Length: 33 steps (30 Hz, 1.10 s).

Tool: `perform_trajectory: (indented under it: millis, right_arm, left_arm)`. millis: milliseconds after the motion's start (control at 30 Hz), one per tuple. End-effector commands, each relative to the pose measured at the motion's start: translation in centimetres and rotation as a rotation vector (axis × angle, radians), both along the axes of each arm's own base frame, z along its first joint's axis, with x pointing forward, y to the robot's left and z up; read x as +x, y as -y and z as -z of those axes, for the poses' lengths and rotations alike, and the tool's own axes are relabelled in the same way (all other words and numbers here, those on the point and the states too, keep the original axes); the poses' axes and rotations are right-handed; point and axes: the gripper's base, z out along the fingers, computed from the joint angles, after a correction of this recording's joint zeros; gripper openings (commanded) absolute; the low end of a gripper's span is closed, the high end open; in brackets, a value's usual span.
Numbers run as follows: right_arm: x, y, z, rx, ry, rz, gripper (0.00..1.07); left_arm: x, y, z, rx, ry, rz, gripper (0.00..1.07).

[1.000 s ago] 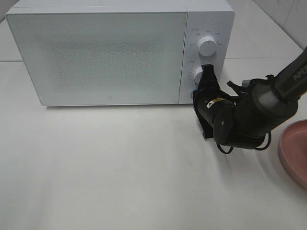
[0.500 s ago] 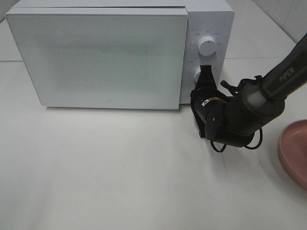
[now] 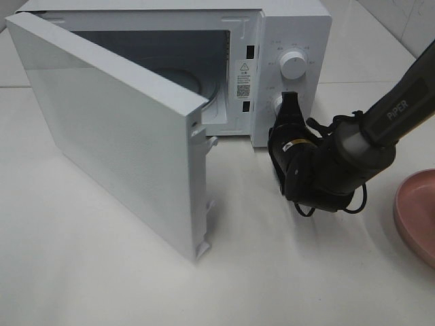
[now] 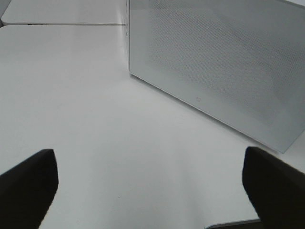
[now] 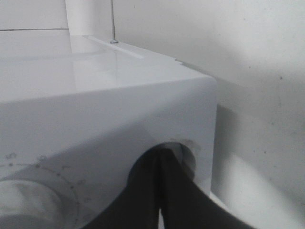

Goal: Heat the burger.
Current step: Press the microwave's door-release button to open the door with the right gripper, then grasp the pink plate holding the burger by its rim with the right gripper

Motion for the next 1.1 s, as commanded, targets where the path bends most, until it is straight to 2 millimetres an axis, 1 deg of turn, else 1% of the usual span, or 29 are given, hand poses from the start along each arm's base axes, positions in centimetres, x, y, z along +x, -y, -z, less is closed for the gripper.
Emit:
perform_trajectory:
  millis: [33, 100, 133, 200, 267, 300, 333, 400, 500, 567, 600, 633, 667, 700, 733, 800, 833, 900, 933, 967, 1000, 1033, 1067, 1100]
  right_arm:
    - [2.6, 0.4, -3.8, -0.036, 0.266, 0.004, 0.0]
    - [1.9, 0.7, -3.9, -0.041, 0.248, 0.002, 0.0]
    - [1.9, 0.7, -3.9, -0.041, 0.248, 0.002, 0.0]
    - [0.7, 1.1, -3.8, -0.048, 0.219, -0.028, 0.0]
    - [0.3, 1.2, -3.7, -0.04, 0.203, -0.037, 0.0]
    - [-0.5, 1.2, -3.7, -0.02, 0.17, -0.051, 0.0]
    - [-0.5, 1.2, -3.7, -0.02, 0.17, -0.051, 0.0]
    - [-1.7, 1.5, -3.6, -0.022, 0.12, -0.07, 0.0]
    - [-2.0, 1.5, -3.6, -0.019, 0.098, -0.088, 0.0]
    - [-3.7, 1.8, -3.9, -0.011, -0.002, -0.143, 0.0]
    - [-3.7, 1.8, -3.9, -0.011, -0.002, -0.143, 0.0]
    - [-4.2, 1.9, -3.9, -0.012, -0.029, -0.154, 0.0]
    - [-5.0, 2.2, -4.0, -0.019, -0.077, -0.171, 0.0]
    - [-5.0, 2.2, -4.0, -0.019, -0.077, -0.171, 0.0]
    - [-5.9, 2.5, -4.1, -0.043, -0.113, -0.191, 0.0]
    - [-6.2, 2.7, -4.2, -0.055, -0.127, -0.2, 0.0]
    - [-7.0, 3.0, -4.6, -0.096, -0.143, -0.229, 0.0]
    - [-7.3, 3.1, -4.9, -0.115, -0.146, -0.244, 0.0]
    - [-8.0, 3.3, -5.2, -0.17, -0.169, -0.289, 0.0]
    - [-8.0, 3.3, -5.2, -0.17, -0.169, -0.289, 0.0]
    - [-8.2, 3.4, -5.5, -0.201, -0.181, -0.316, 0.0]
    - [-8.7, 3.4, -6.0, -0.27, -0.211, -0.385, 0.01]
    - [-8.7, 3.4, -6.0, -0.27, -0.211, -0.385, 0.01]
    - [-9.0, 3.4, -6.6, -0.352, -0.223, -0.462, 0.01]
  left_arm:
    - [-0.3, 0.0, 0.0, -0.01, 0.017, -0.005, 0.98]
    - [-0.3, 0.0, 0.0, -0.01, 0.017, -0.005, 0.98]
    - [-0.3, 0.0, 0.0, -0.01, 0.017, -0.005, 0.98]
    - [-0.3, 0.0, 0.0, -0.01, 0.017, -0.005, 0.98]
    - [-0.3, 0.0, 0.0, -0.01, 0.017, -0.005, 0.98]
    - [-0.3, 0.0, 0.0, -0.01, 0.017, -0.005, 0.98]
    - [-0.3, 0.0, 0.0, -0.01, 0.017, -0.005, 0.98]
    - [-0.3, 0.0, 0.0, -0.01, 0.017, -0.005, 0.98]
    - [-0.3, 0.0, 0.0, -0.01, 0.017, -0.005, 0.98]
    - [-0.3, 0.0, 0.0, -0.01, 0.017, -0.005, 0.98]
    - [-0.3, 0.0, 0.0, -0.01, 0.017, -0.005, 0.98]
    - [-0.3, 0.0, 0.0, -0.01, 0.017, -0.005, 0.98]
    - [-0.3, 0.0, 0.0, -0.01, 0.017, -0.005, 0.98]
    - [-0.3, 0.0, 0.0, -0.01, 0.017, -0.005, 0.98]
    - [-0.3, 0.0, 0.0, -0.01, 0.017, -0.005, 0.98]
    - [-0.3, 0.0, 0.0, -0.01, 0.017, -0.005, 0.98]
    - [-0.3, 0.0, 0.0, -0.01, 0.017, -0.005, 0.98]
    - [-0.3, 0.0, 0.0, -0.01, 0.017, -0.005, 0.98]
    - [-0.3, 0.0, 0.0, -0.01, 0.017, -0.005, 0.98]
    - [-0.3, 0.0, 0.0, -0.01, 0.017, -0.005, 0.98]
    - [-0.3, 0.0, 0.0, -0.01, 0.017, -0.005, 0.98]
    - [-0.3, 0.0, 0.0, -0.01, 0.017, -0.005, 0.98]
    - [-0.3, 0.0, 0.0, -0.01, 0.017, -0.005, 0.98]
    - [-0.3, 0.0, 0.0, -0.01, 0.017, -0.005, 0.98]
